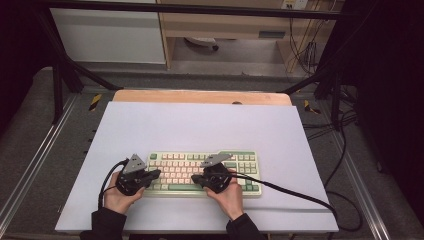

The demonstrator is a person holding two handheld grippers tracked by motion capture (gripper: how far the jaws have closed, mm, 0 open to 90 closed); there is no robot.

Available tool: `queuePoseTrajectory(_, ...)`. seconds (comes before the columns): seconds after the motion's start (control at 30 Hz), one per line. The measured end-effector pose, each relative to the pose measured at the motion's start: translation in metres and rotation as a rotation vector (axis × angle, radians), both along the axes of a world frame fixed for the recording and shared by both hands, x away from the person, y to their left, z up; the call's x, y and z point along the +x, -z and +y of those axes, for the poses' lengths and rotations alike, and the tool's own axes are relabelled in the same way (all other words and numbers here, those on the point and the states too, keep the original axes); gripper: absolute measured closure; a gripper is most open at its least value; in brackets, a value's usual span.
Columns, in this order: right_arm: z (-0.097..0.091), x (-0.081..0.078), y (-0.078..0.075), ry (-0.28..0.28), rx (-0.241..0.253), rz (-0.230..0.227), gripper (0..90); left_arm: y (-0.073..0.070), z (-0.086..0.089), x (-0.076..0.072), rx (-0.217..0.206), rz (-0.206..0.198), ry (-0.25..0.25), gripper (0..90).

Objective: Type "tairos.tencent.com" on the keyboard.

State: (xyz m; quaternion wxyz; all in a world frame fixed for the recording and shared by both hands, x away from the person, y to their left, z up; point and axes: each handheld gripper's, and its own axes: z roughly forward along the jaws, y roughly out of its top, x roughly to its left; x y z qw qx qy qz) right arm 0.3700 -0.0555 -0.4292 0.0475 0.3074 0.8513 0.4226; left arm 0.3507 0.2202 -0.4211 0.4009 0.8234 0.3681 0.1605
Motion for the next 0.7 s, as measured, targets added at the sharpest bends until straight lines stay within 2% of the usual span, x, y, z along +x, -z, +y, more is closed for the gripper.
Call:
queuePoseTrajectory(0.33,0.002,0.001,0.004,-0.004,-0.015,0.001,90.0,0.000,0.000,0.000,0.001,0.001,0.001,89.6)
queuePoseTrajectory(0.7,-0.004,-0.001,-0.008,0.002,-0.007,-0.007,90.0,0.000,0.000,0.000,-0.002,-0.001,0.002,89.6)
